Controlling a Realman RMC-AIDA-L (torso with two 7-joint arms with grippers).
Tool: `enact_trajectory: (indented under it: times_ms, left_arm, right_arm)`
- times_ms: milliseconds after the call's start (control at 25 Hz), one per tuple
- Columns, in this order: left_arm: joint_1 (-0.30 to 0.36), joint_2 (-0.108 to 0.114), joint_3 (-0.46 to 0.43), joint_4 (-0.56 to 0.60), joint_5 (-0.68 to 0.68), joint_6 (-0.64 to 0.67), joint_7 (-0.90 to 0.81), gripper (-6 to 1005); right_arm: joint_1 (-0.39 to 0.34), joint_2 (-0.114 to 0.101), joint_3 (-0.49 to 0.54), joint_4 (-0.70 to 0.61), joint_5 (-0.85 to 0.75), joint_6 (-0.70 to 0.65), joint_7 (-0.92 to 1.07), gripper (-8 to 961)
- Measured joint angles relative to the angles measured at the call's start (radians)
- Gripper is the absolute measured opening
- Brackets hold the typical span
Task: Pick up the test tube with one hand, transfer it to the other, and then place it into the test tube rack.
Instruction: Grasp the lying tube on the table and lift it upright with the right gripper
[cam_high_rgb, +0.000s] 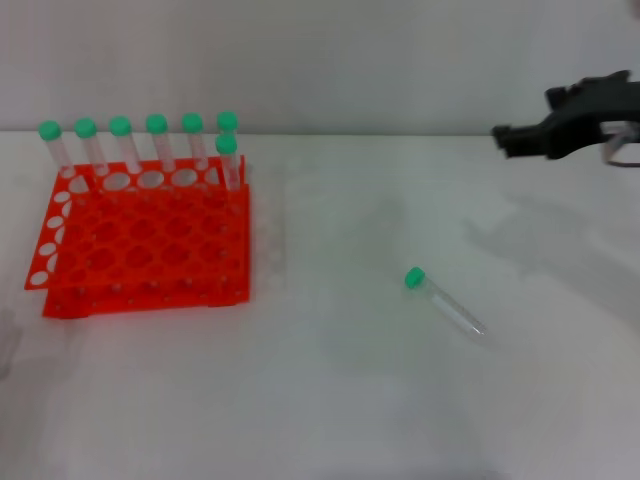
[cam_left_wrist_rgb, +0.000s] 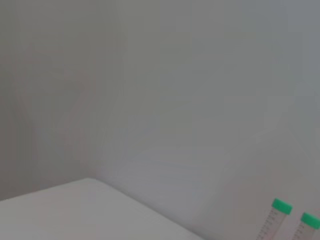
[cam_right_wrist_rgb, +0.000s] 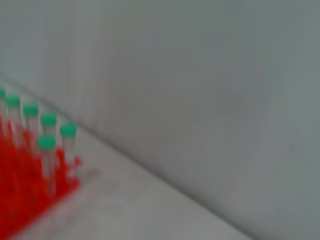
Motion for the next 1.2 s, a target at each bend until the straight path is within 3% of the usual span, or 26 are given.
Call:
enact_trajectory:
  times_ms: [80,200,560,800,1200]
  left_arm:
    - [0.0,0.0,0.0,-0.003,0.003,-0.004,0.0,882]
    - [0.0,0.0,0.0,-0.007,0.004,-0.006,-0.004,881]
    - [0.0,-0.001,0.007,-0.008,0.005,-0.007,-0.02,880]
    - [0.0,0.003,0.038,-0.009,0.005,-0.006,-0.028,879]
    - [-0.006,0.005,0.04,-0.009,0.004,0.001,-0.029,878]
  right_arm:
    - [0.07,0.0,-0.087,-0.034,-0.152,0.115,0.165,753]
    - [0.169,0.002,-0.179,-0.023,-0.241,0.236,0.336,753]
    - [0.414,0.014,-0.32,0.25,-0.205,0.382,0.525,745]
    - [0.488,0.015,-0.335,0.482,-0.123,0.33,0.526,733]
    - [0.531,0.014,-0.345,0.669,-0.069,0.268,0.5,711]
